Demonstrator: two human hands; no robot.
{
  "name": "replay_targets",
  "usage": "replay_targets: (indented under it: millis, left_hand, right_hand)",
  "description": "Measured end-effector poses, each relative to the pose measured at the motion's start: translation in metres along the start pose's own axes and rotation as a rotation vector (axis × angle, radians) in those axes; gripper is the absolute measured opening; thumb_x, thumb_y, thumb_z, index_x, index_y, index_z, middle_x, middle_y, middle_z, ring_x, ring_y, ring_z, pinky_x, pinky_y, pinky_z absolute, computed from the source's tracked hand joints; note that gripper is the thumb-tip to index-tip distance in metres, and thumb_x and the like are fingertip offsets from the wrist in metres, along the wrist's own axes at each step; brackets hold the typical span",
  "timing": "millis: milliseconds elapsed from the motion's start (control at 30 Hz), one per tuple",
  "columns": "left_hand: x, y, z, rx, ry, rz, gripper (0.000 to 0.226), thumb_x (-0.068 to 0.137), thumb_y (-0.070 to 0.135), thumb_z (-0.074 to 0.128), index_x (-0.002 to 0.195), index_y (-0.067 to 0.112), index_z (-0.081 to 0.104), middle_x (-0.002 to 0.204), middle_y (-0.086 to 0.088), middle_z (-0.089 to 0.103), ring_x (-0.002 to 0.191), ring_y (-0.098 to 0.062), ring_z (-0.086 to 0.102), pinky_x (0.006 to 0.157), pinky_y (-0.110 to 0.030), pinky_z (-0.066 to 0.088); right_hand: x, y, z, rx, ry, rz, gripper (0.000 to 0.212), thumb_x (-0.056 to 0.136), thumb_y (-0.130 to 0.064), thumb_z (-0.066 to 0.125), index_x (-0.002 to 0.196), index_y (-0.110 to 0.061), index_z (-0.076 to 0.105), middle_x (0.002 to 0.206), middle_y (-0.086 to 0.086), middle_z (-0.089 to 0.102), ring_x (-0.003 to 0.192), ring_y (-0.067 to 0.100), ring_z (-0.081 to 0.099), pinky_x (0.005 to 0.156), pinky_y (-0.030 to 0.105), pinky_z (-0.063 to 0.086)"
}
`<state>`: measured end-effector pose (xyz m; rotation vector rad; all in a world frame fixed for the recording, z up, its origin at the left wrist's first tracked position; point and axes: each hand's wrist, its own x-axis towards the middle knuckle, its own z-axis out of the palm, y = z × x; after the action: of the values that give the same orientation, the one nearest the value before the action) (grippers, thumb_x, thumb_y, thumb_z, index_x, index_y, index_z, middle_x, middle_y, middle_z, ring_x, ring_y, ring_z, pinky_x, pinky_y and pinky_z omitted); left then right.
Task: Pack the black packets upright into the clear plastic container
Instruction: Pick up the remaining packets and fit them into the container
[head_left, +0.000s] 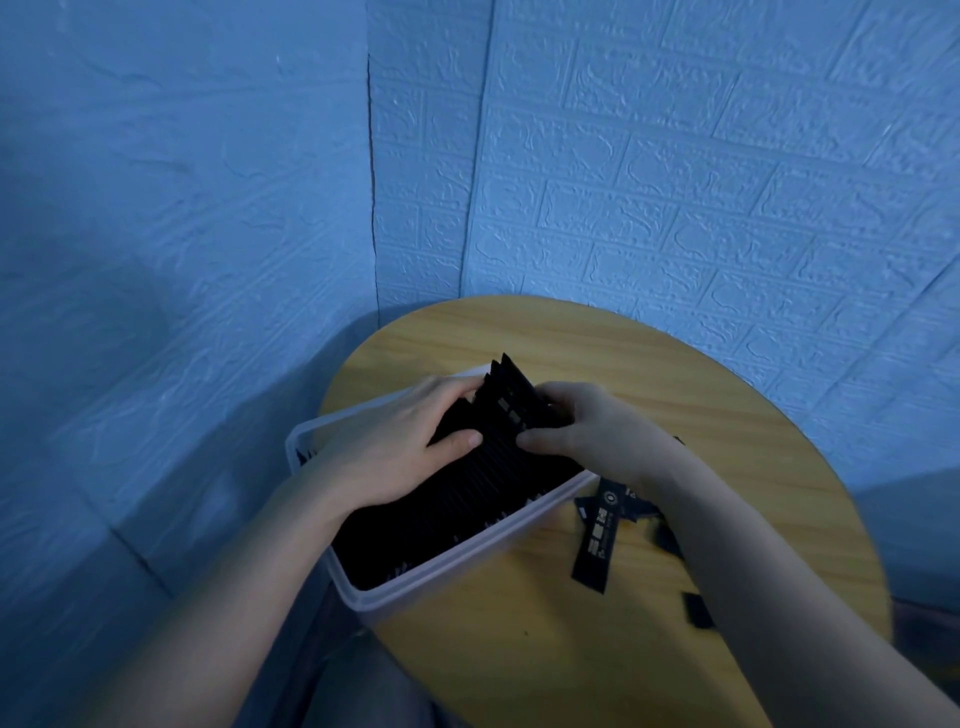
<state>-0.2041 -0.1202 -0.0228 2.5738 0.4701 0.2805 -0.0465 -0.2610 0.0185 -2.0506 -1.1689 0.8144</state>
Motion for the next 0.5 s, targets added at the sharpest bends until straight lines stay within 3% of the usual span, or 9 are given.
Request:
replay_targets:
  millis: [167, 367, 500]
  left_hand:
    - [0.0005, 0.0020, -0.0005, 0.036, -0.014, 0.006, 0.061, 0.099, 0.048, 0.040, 0.153, 0.039, 0.013, 0.155, 0.018, 0.027, 0.135, -0.006, 0.038, 0.104, -0.038, 0.041]
    - [0.0003, 0.0032, -0.0015, 0.006, -0.008, 0.000, 0.061, 0.100, 0.043, 0.044, 0.155, 0.033, 0.018, 0.155, 0.016, 0.032, 0.138, -0.003, 0.034, 0.108, -0.027, 0.033]
    - [0.0013, 0.0025, -0.0020, 0.040, -0.034, -0.014, 0.059, 0.100, 0.047, 0.040, 0.154, 0.036, 0.019, 0.153, 0.018, 0.031, 0.135, -0.004, 0.037, 0.105, -0.034, 0.039]
  right_hand:
    - [-0.0006, 0.0004, 0.0009, 0.034, 0.002, 0.006, 0.027, 0.089, -0.013, 0.067, 0.116, -0.014, 0.063, 0.104, 0.006, 0.070, 0.097, 0.019, 0.067, 0.096, 0.042, 0.051]
    - [-0.0002, 0.0066, -0.0012, 0.106, 0.011, 0.025, 0.026, 0.083, -0.015, 0.074, 0.108, -0.018, 0.067, 0.100, 0.004, 0.073, 0.094, 0.018, 0.070, 0.096, 0.044, 0.051]
    - [-0.0007, 0.0056, 0.0001, 0.088, 0.013, 0.019, 0.030, 0.081, -0.015, 0.076, 0.109, -0.018, 0.067, 0.100, 0.003, 0.073, 0.094, 0.017, 0.069, 0.096, 0.043, 0.051]
